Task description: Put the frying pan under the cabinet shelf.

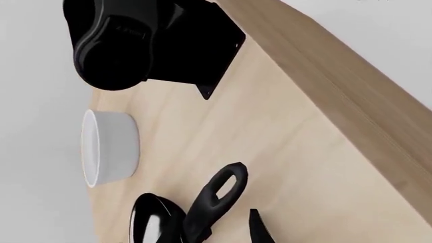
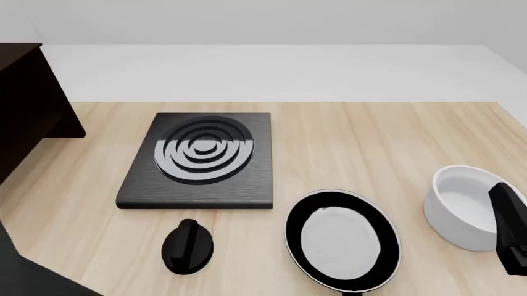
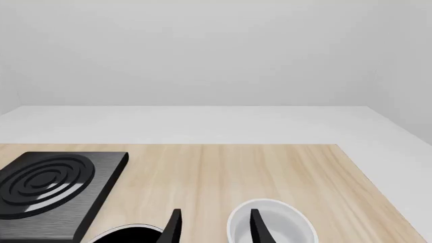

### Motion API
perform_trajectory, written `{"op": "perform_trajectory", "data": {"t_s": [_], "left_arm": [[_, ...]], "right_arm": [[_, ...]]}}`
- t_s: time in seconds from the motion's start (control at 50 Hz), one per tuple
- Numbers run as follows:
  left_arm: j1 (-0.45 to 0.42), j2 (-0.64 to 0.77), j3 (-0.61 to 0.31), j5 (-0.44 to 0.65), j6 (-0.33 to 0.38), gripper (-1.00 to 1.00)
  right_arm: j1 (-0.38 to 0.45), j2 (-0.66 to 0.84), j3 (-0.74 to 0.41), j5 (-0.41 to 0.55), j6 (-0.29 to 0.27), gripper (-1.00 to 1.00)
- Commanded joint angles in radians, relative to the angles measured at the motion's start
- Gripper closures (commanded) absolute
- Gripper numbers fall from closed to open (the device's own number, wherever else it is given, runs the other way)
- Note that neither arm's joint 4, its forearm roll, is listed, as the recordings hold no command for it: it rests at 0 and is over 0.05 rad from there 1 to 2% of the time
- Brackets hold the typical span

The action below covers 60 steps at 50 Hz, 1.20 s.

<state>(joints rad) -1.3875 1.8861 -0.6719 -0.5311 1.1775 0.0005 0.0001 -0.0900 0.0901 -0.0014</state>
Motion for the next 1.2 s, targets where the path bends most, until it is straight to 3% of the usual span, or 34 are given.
{"op": "perform_trajectory", "data": {"t_s": [0.02, 1.14, 1.16, 1.2], "left_arm": [[0.013, 0.039, -0.037, 0.021, 0.008, -1.00], [0.016, 0.163, -0.156, 0.110, 0.030, -1.00], [0.010, 0.162, -0.128, 0.064, 0.046, 1.00], [0.011, 0.162, -0.135, 0.084, 0.035, 1.00]], "right_arm": [[0.000, 0.000, 0.000, 0.000, 0.000, -1.00], [0.000, 0.000, 0.000, 0.000, 0.000, -1.00], [0.000, 0.000, 0.000, 0.000, 0.000, -1.00], [0.000, 0.000, 0.000, 0.000, 0.000, -1.00]]}}
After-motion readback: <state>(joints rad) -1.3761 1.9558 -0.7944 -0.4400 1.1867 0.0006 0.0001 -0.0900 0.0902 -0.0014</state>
